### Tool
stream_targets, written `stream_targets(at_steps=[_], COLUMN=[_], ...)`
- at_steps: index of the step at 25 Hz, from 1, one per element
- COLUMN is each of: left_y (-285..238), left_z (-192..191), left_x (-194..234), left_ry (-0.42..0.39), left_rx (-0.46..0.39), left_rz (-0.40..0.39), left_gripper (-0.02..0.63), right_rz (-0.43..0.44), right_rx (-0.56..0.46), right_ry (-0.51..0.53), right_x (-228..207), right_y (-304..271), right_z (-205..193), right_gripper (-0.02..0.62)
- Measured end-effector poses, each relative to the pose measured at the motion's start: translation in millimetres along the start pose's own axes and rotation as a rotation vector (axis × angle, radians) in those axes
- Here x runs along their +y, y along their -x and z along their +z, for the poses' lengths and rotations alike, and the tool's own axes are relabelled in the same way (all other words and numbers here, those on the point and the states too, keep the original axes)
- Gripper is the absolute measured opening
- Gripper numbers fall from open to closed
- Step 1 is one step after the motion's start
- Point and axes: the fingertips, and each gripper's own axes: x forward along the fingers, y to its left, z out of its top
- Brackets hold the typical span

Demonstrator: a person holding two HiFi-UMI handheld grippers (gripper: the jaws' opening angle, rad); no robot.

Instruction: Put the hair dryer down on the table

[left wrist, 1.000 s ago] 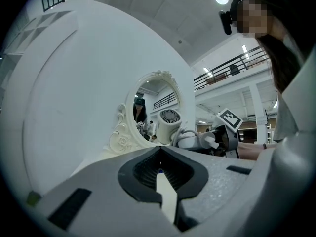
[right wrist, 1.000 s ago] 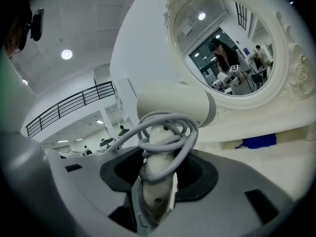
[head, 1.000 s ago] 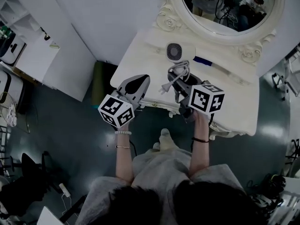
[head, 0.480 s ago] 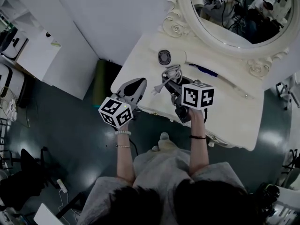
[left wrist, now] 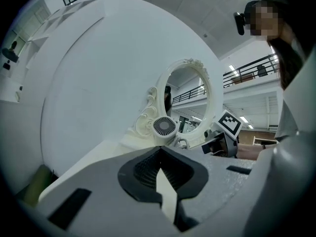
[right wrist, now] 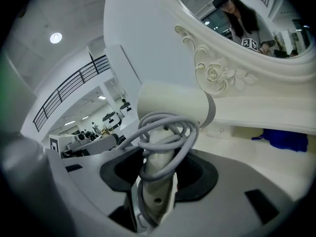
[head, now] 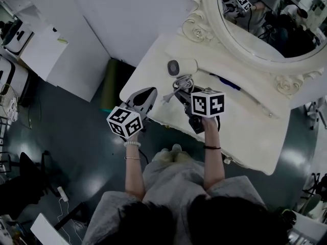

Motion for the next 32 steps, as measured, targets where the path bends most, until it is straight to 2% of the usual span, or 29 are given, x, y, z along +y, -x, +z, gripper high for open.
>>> stream_targets(at_steps=[13, 22, 32], left_y=[1, -2, -10], left_z=[-27, -54, -69], left_x=[39, 56, 61], left_ry=[0.083, 0.14, 0.168], left_rx=[0.075, 0.123, 0.162], left_rz=[0.034, 0.052, 0.034], left_gripper=[0.005, 0.005, 0.005], right_rz=[-0.03, -0.1, -0.173], right_rx=[0.149, 0.275, 0.38], right_ry=[-0.023, 0.034, 0.104], right_x=[-14, -30, -39], right_y=[-45, -70, -83], right_z=[-37, -57, -70], right_gripper=[0.189, 0.189, 0.189])
